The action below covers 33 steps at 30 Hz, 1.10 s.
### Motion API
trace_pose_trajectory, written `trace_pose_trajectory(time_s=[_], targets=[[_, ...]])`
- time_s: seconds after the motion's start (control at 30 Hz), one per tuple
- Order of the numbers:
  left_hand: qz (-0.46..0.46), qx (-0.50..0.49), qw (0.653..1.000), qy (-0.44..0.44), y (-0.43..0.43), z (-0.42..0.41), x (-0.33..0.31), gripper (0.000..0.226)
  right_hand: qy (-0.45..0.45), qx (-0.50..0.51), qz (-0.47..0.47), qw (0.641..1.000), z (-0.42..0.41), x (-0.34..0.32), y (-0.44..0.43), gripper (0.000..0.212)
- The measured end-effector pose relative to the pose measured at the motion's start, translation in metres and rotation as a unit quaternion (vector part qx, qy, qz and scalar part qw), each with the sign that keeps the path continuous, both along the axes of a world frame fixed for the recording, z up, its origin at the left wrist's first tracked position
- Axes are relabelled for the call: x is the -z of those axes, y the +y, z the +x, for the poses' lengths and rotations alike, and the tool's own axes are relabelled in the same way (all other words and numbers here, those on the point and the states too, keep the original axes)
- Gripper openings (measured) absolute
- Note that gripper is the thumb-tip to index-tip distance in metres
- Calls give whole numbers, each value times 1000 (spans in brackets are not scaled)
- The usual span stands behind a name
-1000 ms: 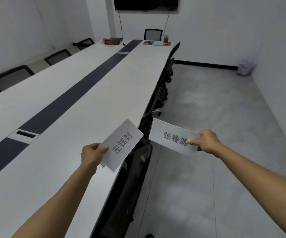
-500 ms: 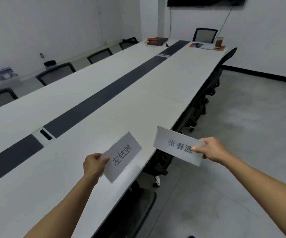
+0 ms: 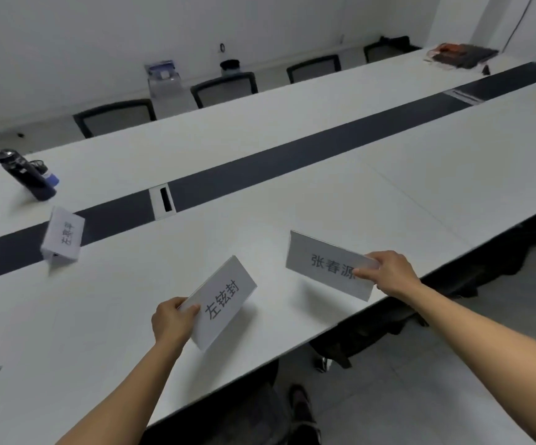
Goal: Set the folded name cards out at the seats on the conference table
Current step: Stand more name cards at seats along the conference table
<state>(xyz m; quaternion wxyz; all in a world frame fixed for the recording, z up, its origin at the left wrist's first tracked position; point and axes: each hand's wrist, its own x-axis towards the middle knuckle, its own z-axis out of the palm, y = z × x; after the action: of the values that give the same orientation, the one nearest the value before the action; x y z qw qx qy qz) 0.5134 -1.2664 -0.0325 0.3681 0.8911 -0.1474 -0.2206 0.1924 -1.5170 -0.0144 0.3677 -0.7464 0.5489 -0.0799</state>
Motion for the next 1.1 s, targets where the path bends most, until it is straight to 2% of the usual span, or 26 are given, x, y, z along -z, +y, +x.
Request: trace_pose_trajectory(time_s=[0.2, 0.33, 0.63, 0.8, 0.87, 1.0, 1.1], targets=[[-17, -36, 999, -13, -73, 41, 28, 10, 55, -50, 2, 997, 78, 20, -77, 13], [-5, -19, 999, -25, -119, 58, 47, 15, 83, -65, -5, 994, 120, 32, -121, 11], [-17, -25, 999, -11, -181, 74, 68, 15, 89, -90, -2, 992, 177, 82, -181, 18], [35, -22, 998, -39, -187, 84, 82, 16, 86, -109, 1, 990, 187, 105, -205, 37], [61, -19, 996, -56, -187, 88, 89, 18, 95, -122, 6, 988, 188, 111, -212, 38], [122, -14, 991, -58, -191, 91, 97, 30, 131, -160, 4, 978, 187, 114, -222, 32], [164, -13, 984, -63, -185, 87, 93, 39, 188, -203, -23, 961, 192, 107, -226, 46]])
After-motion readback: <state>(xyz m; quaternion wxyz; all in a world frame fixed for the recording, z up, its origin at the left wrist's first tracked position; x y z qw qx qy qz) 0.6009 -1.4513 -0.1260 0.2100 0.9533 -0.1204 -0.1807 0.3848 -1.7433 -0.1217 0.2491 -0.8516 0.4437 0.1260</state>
